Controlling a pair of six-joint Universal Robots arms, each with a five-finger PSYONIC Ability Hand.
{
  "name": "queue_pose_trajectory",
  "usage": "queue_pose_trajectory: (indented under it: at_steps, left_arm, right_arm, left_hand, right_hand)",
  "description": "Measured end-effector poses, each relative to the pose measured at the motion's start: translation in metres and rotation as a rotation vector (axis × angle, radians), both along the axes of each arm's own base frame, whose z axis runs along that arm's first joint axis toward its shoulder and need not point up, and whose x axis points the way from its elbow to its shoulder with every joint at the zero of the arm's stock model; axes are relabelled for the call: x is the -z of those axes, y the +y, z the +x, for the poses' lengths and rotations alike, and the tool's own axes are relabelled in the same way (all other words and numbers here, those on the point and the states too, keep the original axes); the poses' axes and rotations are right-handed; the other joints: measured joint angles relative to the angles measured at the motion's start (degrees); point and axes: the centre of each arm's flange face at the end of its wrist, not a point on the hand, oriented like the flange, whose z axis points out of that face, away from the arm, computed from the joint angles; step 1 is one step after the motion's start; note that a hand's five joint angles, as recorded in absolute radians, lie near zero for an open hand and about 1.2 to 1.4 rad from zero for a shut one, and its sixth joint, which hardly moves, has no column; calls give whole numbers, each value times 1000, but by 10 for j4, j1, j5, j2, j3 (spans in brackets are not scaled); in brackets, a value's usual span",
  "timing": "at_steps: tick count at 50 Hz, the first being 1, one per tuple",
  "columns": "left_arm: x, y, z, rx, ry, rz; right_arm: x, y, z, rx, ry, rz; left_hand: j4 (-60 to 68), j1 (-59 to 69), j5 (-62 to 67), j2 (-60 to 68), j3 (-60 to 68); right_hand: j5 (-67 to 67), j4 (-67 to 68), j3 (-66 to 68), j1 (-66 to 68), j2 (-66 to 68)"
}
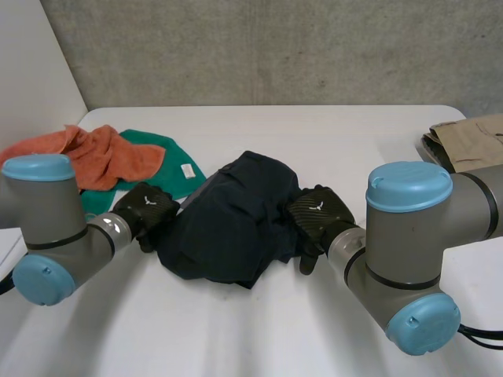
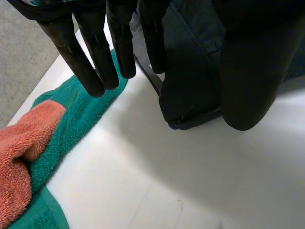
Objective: Fold the laundry.
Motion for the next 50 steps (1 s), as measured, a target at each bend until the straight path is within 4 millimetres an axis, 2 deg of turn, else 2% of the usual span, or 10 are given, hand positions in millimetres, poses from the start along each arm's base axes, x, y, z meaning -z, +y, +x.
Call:
queue_pose_trajectory:
  at_steps: [8,12,15,21,26,29,36,40,45,50]
  left_arm:
    - [8,-6,-7,1,-15,-24]
    - [-13,-15,-12,-24,8,-106]
    - [-47,-25,-19,-51,68,-214]
    - [-174,-37,-42,-94,334,-532]
    - [-271,-13,-64,-62,580,-699]
    - [-291,8,-85,13,673,-681]
    - [-241,47,-143,231,715,-408]
    - [-168,76,-176,373,669,-151]
    - [-104,102,-189,466,590,38]
    - [-98,103,-177,422,530,19]
  right_arm:
    - [-7,-2,0,2,-10,-26]
    - [-14,-5,-2,7,-20,-52]
    - [-20,-8,-4,13,-27,-71]
    - [-34,-22,-15,58,-44,-110]
    - [-44,-40,-32,126,-62,-130]
    - [-48,-51,-44,168,-72,-136]
    - [-54,-76,-72,269,-87,-144]
    - [-55,-90,-88,321,-88,-152]
    - [-55,-99,-97,342,-85,-152]
    - [-52,-97,-95,285,-65,-139]
  left_hand:
    - [304,265,278,313,304]
    - [391,349,364,393,387]
    - [392,349,364,393,389]
    - [393,350,364,393,389]
    - [393,351,364,393,389]
    - [393,352,364,393,390]
    - [393,353,364,395,391]
    - [96,67,93,98,100]
    - [-163,-171,-163,-157,-158]
    - [-173,-171,-165,-169,-166]
  right_hand:
    - [0,0,0,0,0]
    - [0,0,0,0,0]
    - [0,0,0,0,0]
    - [0,0,0,0,0]
    - [0,0,0,0,0]
    - [0,0,0,0,0]
    - [-1,0,0,0,0]
    - [0,0,0,0,0]
    - [0,0,0,0,0]
    - [0,0,0,0,0]
